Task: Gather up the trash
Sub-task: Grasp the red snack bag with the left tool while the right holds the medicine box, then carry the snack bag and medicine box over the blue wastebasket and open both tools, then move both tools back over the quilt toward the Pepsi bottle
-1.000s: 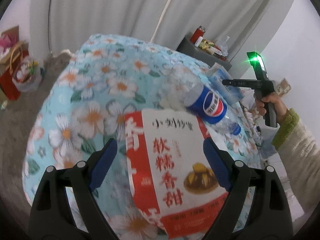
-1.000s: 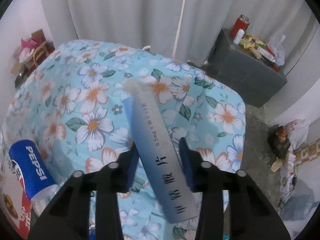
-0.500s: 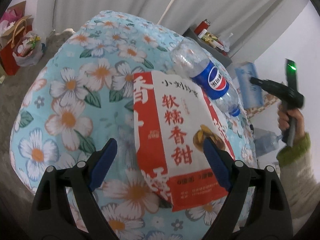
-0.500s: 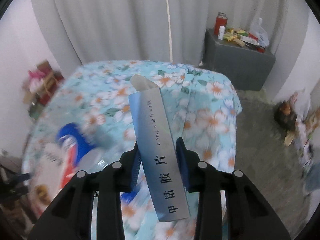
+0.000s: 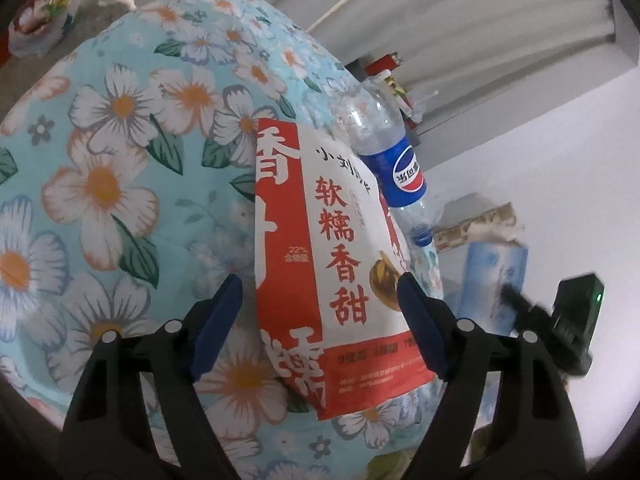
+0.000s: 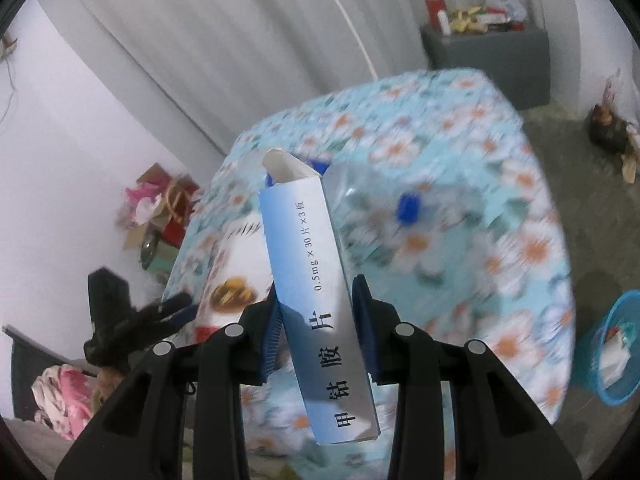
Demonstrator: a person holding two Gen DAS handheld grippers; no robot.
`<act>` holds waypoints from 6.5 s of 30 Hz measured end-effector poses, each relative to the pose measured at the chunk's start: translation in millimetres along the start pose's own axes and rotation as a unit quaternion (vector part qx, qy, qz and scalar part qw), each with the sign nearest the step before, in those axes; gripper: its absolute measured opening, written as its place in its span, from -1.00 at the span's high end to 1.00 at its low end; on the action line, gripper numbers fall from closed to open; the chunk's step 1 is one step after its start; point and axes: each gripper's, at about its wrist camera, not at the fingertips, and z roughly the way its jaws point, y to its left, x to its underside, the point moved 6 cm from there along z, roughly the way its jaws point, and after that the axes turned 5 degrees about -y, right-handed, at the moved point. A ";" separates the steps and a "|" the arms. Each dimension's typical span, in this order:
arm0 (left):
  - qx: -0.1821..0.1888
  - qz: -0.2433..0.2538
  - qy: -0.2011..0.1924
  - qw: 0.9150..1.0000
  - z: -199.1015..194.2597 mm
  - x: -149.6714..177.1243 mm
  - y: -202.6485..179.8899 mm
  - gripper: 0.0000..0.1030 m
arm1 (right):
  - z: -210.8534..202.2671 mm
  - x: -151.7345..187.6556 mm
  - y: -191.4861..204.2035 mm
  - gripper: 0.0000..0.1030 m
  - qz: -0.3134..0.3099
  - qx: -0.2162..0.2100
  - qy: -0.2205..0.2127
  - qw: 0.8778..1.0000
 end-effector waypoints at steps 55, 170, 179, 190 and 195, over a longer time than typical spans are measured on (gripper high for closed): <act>0.155 0.090 -0.022 0.984 -39.2 8.6 -86.0 0.82 | 12.0 24.3 11.6 0.35 0.015 0.031 -0.013 0.999; -0.054 0.274 -0.007 0.960 17.2 41.0 -135.8 -0.62 | -121.2 -3.5 -190.3 -0.63 0.162 0.130 -0.204 0.957; -0.109 0.223 0.003 0.969 35.6 35.1 -90.0 -0.62 | -86.0 -17.6 -132.4 -0.63 0.083 0.102 -0.160 0.978; -0.204 0.229 0.023 0.951 82.0 18.8 -71.7 -0.62 | -12.5 -38.0 -62.9 -0.63 0.000 0.016 -0.057 0.998; -0.237 0.241 0.013 0.941 83.9 13.2 -63.5 -0.62 | 37.5 -66.6 -10.2 -0.63 -0.121 0.007 -0.009 0.993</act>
